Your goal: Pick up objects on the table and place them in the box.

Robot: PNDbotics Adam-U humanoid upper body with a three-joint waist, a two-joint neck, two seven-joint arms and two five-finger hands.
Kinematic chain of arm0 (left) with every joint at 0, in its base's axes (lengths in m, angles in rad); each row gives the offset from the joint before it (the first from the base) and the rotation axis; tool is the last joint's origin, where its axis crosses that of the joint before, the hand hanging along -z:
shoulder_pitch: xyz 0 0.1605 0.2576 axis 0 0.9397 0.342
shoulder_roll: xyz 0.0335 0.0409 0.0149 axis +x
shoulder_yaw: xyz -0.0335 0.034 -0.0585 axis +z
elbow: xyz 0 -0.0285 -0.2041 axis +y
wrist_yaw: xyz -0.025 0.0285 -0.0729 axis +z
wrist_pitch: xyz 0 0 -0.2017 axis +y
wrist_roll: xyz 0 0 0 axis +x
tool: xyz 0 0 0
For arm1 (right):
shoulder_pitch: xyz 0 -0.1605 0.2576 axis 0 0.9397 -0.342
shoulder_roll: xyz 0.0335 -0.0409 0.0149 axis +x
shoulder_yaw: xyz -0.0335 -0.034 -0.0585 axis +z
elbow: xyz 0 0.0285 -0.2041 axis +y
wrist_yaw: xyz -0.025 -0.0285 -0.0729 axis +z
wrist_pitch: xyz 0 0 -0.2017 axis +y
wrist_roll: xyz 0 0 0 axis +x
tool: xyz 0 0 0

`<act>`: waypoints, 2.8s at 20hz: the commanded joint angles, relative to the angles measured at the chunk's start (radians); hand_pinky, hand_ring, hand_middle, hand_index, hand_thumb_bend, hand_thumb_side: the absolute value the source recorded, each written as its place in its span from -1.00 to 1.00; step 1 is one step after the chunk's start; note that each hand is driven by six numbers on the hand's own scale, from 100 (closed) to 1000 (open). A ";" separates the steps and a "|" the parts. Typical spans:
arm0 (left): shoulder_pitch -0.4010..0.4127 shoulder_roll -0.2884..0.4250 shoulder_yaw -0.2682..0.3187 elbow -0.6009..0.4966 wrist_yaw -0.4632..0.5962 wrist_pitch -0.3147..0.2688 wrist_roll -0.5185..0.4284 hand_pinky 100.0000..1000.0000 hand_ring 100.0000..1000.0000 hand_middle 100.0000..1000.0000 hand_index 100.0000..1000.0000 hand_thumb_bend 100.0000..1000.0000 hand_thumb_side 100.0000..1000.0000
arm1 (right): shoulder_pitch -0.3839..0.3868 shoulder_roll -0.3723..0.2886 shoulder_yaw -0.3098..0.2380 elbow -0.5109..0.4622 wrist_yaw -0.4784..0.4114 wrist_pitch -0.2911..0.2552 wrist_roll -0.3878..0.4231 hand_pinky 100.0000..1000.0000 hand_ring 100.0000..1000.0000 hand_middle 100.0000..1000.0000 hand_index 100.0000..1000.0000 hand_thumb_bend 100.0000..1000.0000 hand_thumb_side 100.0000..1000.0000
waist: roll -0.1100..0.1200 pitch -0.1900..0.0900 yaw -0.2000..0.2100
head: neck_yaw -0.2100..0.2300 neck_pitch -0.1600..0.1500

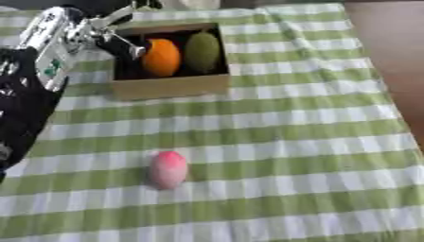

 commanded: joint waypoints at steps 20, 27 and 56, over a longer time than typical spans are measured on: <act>0.234 0.411 -0.176 -0.797 0.588 0.051 -0.286 0.61 0.64 0.53 0.79 -1.00 -0.82 | -0.005 -0.032 -0.014 -0.026 -0.013 0.005 -0.041 1.00 0.93 0.22 0.90 -1.00 -0.05 | 0.017 -0.043 0.016 | -0.038 0.014; 0.251 0.395 -0.215 -0.797 0.580 0.050 -0.345 0.61 0.64 0.53 0.80 -1.00 -0.64 | 0.000 -0.028 -0.016 -0.025 -0.011 0.008 -0.042 1.00 0.93 0.22 0.90 -1.00 -0.05 | 0.015 -0.045 0.020 | -0.036 0.020; 0.441 0.337 -0.267 -0.779 0.208 0.222 -0.309 0.69 0.62 0.43 0.76 -0.29 0.19 | 0.017 -0.002 -0.020 -0.016 -0.008 0.036 0.002 1.00 0.94 0.20 0.91 -1.00 -0.06 | 0.017 -0.041 0.019 | -0.026 0.034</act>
